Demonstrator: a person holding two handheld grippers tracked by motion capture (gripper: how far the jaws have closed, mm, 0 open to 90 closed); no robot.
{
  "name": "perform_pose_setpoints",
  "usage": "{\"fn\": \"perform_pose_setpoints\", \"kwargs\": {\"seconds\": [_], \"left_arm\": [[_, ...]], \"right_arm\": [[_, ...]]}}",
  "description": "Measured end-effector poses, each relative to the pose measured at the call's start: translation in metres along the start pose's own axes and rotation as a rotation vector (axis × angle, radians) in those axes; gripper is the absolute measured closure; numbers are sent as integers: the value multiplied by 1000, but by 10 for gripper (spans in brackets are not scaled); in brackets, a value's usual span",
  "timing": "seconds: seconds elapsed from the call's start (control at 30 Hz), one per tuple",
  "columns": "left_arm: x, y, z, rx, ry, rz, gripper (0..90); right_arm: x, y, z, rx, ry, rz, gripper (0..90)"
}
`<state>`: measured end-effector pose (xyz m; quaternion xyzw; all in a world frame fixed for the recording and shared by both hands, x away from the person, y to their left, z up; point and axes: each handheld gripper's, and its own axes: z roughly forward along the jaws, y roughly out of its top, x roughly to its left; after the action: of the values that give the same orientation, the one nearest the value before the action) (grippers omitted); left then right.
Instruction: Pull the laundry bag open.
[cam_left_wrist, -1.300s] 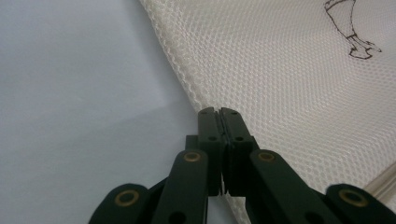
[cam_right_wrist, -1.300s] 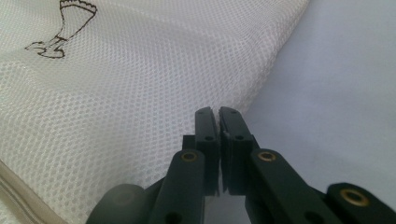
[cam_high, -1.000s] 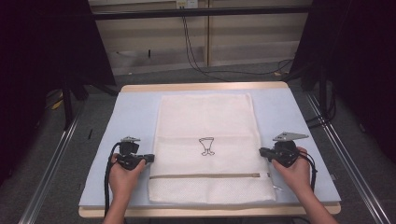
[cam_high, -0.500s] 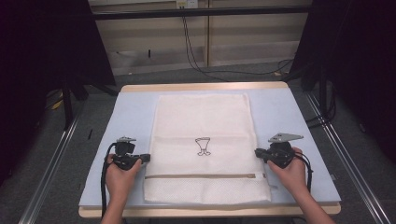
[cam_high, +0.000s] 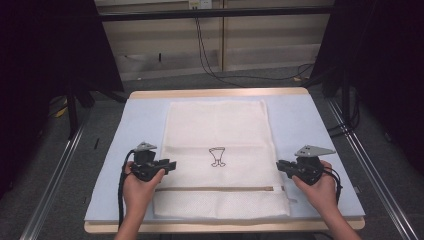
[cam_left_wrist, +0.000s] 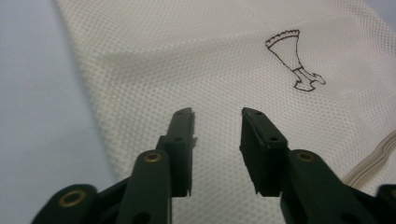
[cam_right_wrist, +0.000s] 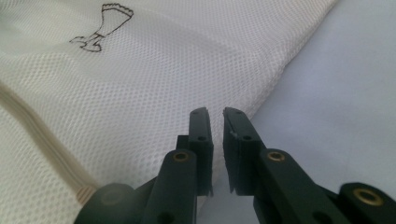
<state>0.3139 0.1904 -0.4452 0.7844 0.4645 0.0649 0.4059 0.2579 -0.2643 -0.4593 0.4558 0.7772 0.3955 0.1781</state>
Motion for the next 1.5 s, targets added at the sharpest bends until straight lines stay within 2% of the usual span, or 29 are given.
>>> {"fn": "perform_pose_setpoints", "kwargs": {"seconds": [0.03,0.07,0.1,0.3,0.37,0.47,0.53,0.6,0.63,0.67,0.7,0.77,0.8,0.83,0.87,1.0,1.03,1.23,1.4,1.43,1.5], "left_arm": [[0,0,0,0,0,0,642],[-6,2,4,-4,-39,4,642],[-10,3,6,-2,-49,12,654],[-40,10,19,26,-112,70,665],[-49,11,25,45,-142,53,670],[-61,13,33,72,-171,75,700],[-69,15,37,85,-183,89,710],[-77,17,42,87,-183,105,713],[-86,19,46,100,-188,118,713],[-86,19,46,100,-188,118,717],[-92,19,50,103,-202,124,717],[-101,18,56,130,-196,140,721],[-106,18,59,140,-192,142,730],[-112,17,65,150,-218,139,737],[-112,17,65,150,-218,139,739],[-130,18,75,165,-248,128,742],[-130,18,75,165,-248,128,742],[-152,25,88,196,-271,153,741],[-161,27,95,217,-306,149,729],[-163,27,96,216,-318,137,729],[-167,28,99,230,-328,146,731]], "right_arm": [[0,0,0,0,0,0,824],[1,-1,-2,-2,1,-14,829],[3,-3,-7,-15,3,-44,852],[3,-10,-14,-38,17,-46,900],[5,-13,-17,-35,28,-49,900],[8,-16,-20,-41,49,-43,900],[12,-16,-20,-54,53,-53,900],[16,-18,-20,-47,56,-69,900],[17,-19,-20,-38,61,-70,900],[18,-20,-20,-35,62,-71,900],[18,-20,-20,-35,62,-71,900],[19,-24,-20,-29,60,-78,900],[20,-26,-20,-24,63,-78,900],[20,-29,-20,-13,63,-95,900],[20,-29,-20,-13,63,-95,900],[21,-30,-22,-14,69,-93,900],[21,-30,-22,-15,65,-95,900],[22,-32,-24,-15,64,-94,900],[24,-33,-20,-1,71,-101,900],[24,-33,-20,-1,71,-101,900],[25,-33,-20,-1,71,-101,900]]}}
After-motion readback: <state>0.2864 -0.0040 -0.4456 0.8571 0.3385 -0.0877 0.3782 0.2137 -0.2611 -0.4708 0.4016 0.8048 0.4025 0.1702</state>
